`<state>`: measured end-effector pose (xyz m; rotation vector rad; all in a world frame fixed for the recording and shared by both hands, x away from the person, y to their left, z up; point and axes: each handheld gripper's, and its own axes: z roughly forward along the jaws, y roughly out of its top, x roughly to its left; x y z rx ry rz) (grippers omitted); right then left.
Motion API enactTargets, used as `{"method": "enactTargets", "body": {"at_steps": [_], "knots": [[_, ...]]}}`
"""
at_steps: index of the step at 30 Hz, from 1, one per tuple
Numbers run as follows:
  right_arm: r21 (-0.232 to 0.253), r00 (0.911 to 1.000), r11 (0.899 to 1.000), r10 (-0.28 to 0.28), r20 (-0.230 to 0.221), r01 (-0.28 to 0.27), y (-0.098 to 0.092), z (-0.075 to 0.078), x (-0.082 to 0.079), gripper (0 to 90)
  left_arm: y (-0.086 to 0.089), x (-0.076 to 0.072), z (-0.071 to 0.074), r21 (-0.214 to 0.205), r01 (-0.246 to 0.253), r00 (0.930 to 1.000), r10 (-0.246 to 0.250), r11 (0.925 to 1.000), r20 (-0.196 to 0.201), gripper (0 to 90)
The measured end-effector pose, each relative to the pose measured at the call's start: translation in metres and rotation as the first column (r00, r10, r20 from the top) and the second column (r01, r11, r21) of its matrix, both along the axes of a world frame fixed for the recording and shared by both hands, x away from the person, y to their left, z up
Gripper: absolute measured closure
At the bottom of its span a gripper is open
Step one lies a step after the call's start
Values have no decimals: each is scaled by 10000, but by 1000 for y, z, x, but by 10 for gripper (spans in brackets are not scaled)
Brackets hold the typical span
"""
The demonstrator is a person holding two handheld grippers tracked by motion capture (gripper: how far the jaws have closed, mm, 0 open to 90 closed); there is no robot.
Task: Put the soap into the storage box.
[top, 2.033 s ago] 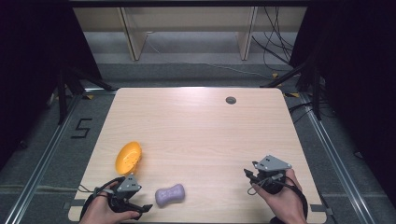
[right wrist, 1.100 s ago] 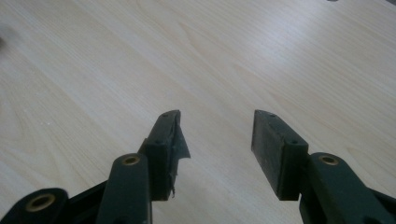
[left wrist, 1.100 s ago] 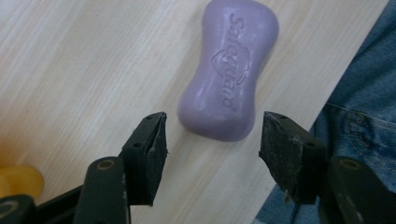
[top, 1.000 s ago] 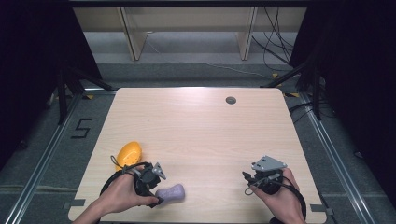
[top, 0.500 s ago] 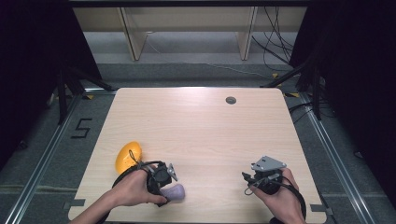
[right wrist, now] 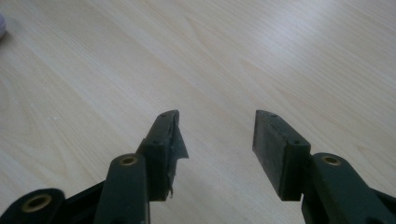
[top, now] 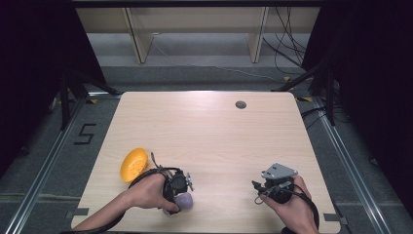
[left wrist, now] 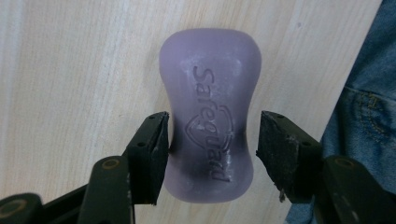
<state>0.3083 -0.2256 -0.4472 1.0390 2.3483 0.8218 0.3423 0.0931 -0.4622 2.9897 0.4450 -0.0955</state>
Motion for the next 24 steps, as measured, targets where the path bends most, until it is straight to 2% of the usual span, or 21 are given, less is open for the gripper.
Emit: {"method": "enactTargets", "body": {"at_steps": [1,2,7,14,19,24], "knots": [[-9,10000,10000,20,15,-20,0,0,0,513,0,2,-1,-10,55,10000,-55,10000,70,425],[14,10000,10000,1,-47,-1,0,0,0,513,-1,1,-3,-10,-149,9998,149,9999,-163,425],[31,10000,10000,24,-46,-23,1,-1,0,513,-3,2,-9,213,-7,9999,10,9998,-146,425],[126,9999,9999,-108,-121,110,2,-1,-1,512,-6,3,-16,379,-99,9997,107,9992,-209,434],[24,10000,10000,44,-74,-44,1,-1,0,512,-9,3,-17,575,75,9997,-61,9983,-230,451],[20,10000,10000,45,-81,-44,1,-1,0,512,-9,2,-17,571,46,9998,-36,9984,-179,461]]}}
